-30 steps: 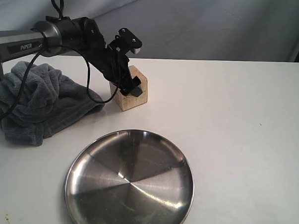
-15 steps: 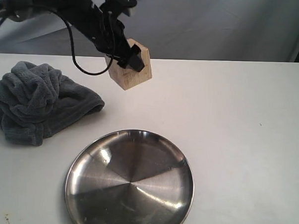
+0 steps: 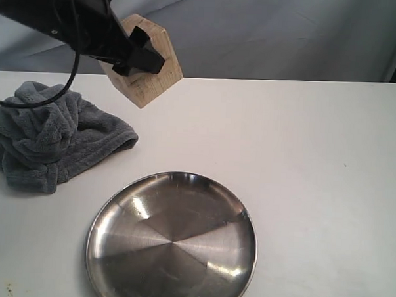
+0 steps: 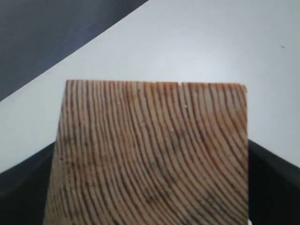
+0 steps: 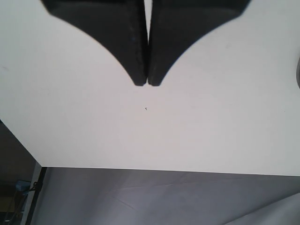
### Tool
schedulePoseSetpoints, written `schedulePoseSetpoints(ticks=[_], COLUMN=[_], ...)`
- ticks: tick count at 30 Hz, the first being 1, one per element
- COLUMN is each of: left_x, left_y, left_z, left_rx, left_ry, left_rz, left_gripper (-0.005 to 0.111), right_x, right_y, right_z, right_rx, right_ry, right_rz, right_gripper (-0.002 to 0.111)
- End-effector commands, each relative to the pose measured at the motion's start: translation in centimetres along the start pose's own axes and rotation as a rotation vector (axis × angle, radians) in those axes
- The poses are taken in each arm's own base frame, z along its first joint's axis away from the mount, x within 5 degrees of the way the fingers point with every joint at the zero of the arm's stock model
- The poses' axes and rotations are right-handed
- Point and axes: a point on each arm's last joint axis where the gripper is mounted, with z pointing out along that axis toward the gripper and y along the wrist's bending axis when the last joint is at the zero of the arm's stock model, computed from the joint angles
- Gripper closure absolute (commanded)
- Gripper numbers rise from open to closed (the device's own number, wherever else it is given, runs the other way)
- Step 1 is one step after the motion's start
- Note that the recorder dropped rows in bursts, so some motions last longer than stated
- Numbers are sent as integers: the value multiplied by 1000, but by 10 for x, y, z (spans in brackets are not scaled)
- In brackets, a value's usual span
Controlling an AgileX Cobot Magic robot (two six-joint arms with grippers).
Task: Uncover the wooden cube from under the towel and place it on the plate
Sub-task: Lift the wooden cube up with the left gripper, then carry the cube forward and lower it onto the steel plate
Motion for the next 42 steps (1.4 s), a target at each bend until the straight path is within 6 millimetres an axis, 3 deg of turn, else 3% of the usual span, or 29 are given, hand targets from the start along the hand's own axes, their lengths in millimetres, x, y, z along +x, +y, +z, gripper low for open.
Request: schedulePoseSetpoints(ticks=[1,8,18,27,42], left_x=[15,57,77,80,127], left_y=[-9,-41,-95,-101,-97], left_z=[-22,-20,-1,-1,11], left_rx=[-54,-11,63,93,28], left_ry=[-120,-60,-49,-31,40], left_rz=[-47,-8,111,90,53], left_gripper=[107,107,107,107,107], right_x=[0,0,0,0,0], right_y=[0,0,0,0,0], right_z=[0,0,0,0,0], right_rx=[-1,-1,-1,-1,-1], right_ry=[-9,-9,-9,-9,-9], right_rz=[4,4,4,4,4], right_gripper=[108,108,108,108,108])
